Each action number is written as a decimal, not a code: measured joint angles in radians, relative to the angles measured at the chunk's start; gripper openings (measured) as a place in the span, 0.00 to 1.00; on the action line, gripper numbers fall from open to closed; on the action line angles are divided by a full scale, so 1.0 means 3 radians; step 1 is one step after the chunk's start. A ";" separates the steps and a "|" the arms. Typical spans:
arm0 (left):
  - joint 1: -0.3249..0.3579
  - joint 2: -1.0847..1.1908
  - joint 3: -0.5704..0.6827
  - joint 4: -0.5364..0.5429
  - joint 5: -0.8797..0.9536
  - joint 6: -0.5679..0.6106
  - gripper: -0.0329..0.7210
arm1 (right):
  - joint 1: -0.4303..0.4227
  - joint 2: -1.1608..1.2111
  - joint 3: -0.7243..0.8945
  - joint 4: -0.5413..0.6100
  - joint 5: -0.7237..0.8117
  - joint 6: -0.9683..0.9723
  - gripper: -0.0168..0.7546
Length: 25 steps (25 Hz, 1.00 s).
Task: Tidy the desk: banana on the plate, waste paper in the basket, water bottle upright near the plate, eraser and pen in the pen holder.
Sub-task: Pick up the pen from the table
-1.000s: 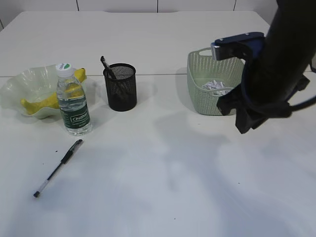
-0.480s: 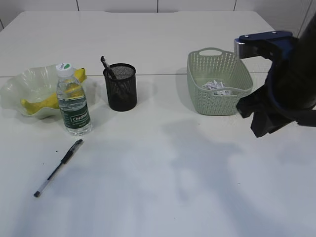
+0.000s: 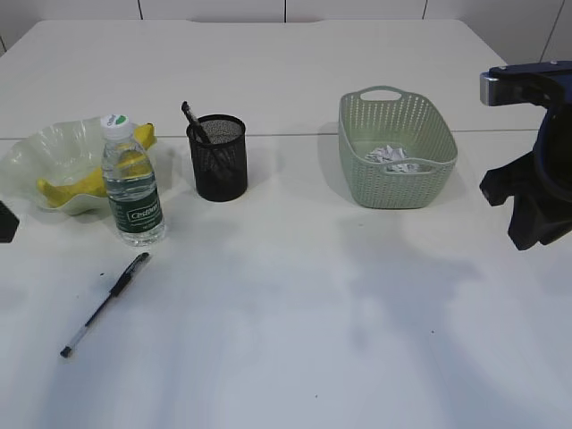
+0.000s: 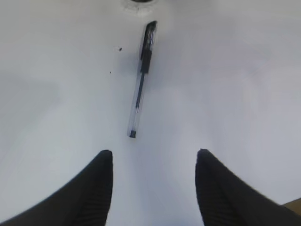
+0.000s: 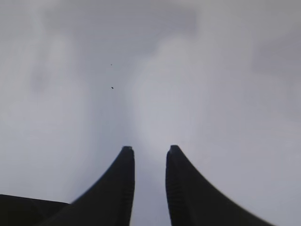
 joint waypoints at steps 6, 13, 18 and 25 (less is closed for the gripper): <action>-0.0364 0.0547 -0.0491 0.0448 -0.0031 0.0000 0.57 | 0.0000 -0.0002 0.0000 -0.0063 0.0005 -0.0031 0.25; -0.0733 0.1140 -0.0711 0.0694 -0.0079 0.0012 0.57 | 0.0000 -0.0002 0.0000 -0.0119 0.0005 -0.0056 0.25; -0.0766 0.1594 -0.0711 0.0719 -0.0154 0.0012 0.57 | 0.0000 -0.0002 0.0000 -0.0125 0.0005 -0.0063 0.25; -0.0766 0.1918 -0.0713 0.0734 -0.0426 0.0012 0.57 | 0.0000 -0.0007 0.0000 -0.0125 0.0005 -0.0067 0.25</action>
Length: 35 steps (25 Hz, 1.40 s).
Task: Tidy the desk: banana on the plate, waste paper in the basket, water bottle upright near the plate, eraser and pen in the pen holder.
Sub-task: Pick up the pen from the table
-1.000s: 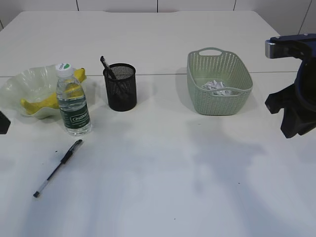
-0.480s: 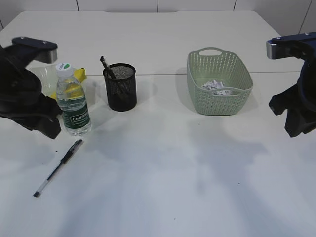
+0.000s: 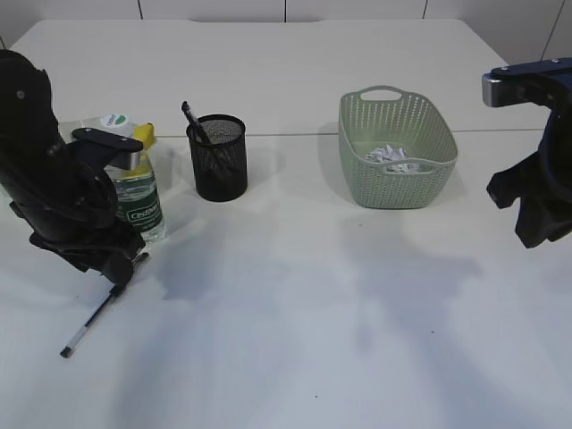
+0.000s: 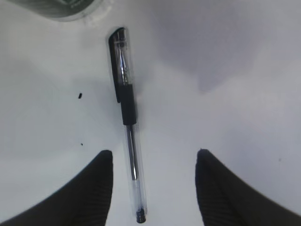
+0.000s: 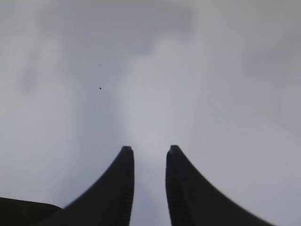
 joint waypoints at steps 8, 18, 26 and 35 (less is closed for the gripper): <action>0.0000 0.0142 -0.0023 0.0014 -0.0089 0.0000 0.57 | 0.0000 0.0000 0.0000 -0.0002 0.0000 0.0000 0.25; 0.0000 0.0291 -0.0023 0.0090 -0.0235 0.0000 0.57 | 0.0000 0.0000 0.0000 -0.0007 0.0000 -0.0003 0.25; 0.0000 0.0297 -0.0023 0.0184 -0.0354 0.0000 0.57 | 0.0000 0.0000 0.0000 -0.0007 0.0000 -0.0003 0.25; 0.0000 0.0324 -0.0023 0.0207 -0.0448 0.0000 0.57 | 0.0000 0.0000 0.0000 -0.0007 0.0000 -0.0003 0.25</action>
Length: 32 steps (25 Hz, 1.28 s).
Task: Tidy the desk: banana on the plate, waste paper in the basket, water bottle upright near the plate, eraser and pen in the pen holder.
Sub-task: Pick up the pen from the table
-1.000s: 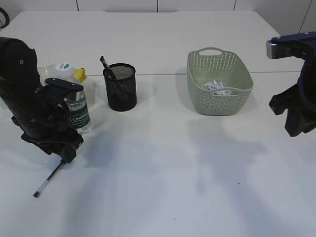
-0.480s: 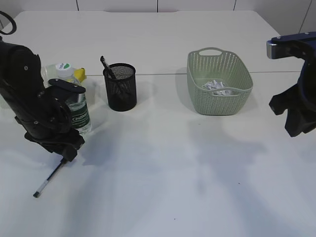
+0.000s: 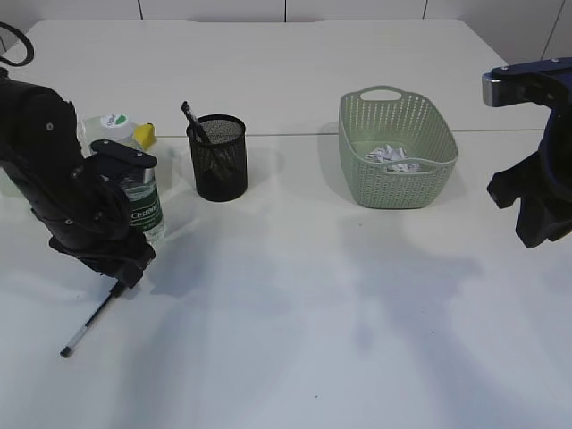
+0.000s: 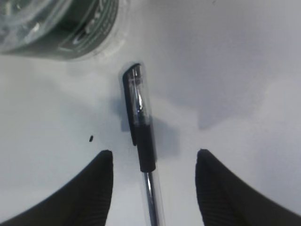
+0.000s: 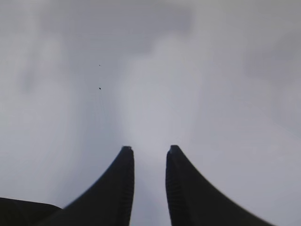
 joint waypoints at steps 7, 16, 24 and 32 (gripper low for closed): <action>0.0000 0.0164 -0.0008 0.0000 -0.0013 -0.0049 0.57 | 0.0000 0.0000 0.0000 0.0000 0.0000 0.0000 0.25; 0.0000 0.0286 -0.0016 0.0000 -0.0028 -0.0069 0.57 | 0.0000 0.0000 0.0000 0.0000 0.0000 -0.0005 0.25; 0.0000 0.0326 -0.0040 0.0000 -0.0044 -0.0069 0.57 | 0.0000 0.0000 0.0000 0.0000 0.0000 -0.0005 0.26; 0.0000 0.0328 -0.0048 -0.0029 -0.0026 -0.0069 0.36 | 0.0000 0.0000 0.0000 0.0000 0.0000 -0.0005 0.26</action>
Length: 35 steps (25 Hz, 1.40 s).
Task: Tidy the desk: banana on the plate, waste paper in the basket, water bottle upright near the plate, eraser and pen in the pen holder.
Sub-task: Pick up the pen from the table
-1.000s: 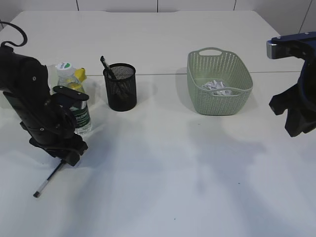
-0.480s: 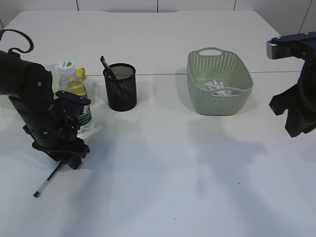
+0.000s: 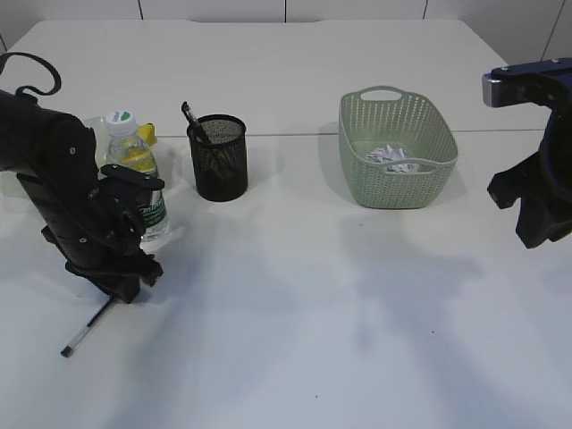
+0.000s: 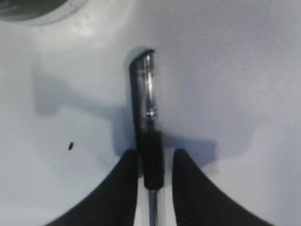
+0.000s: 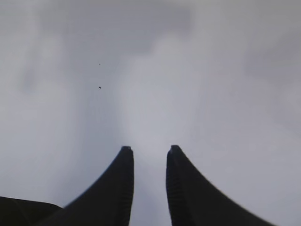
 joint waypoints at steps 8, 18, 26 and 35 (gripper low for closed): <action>0.0000 0.0000 -0.0008 -0.0051 0.0037 0.0000 0.10 | 0.0000 0.0000 0.0000 0.0000 0.0003 0.0000 0.26; 0.0000 -0.0078 -0.0003 -0.0226 0.0170 -0.0005 0.10 | 0.0000 0.0000 0.0000 0.0000 0.0003 0.0000 0.26; -0.0098 -0.0649 0.0003 -0.0294 0.0147 -0.0005 0.10 | 0.0000 0.0000 0.0000 0.0000 0.0003 0.0000 0.26; -0.0351 -0.1022 0.0003 -0.0387 -0.0549 0.0030 0.10 | 0.0000 0.0000 0.0000 0.0000 0.0008 0.0000 0.26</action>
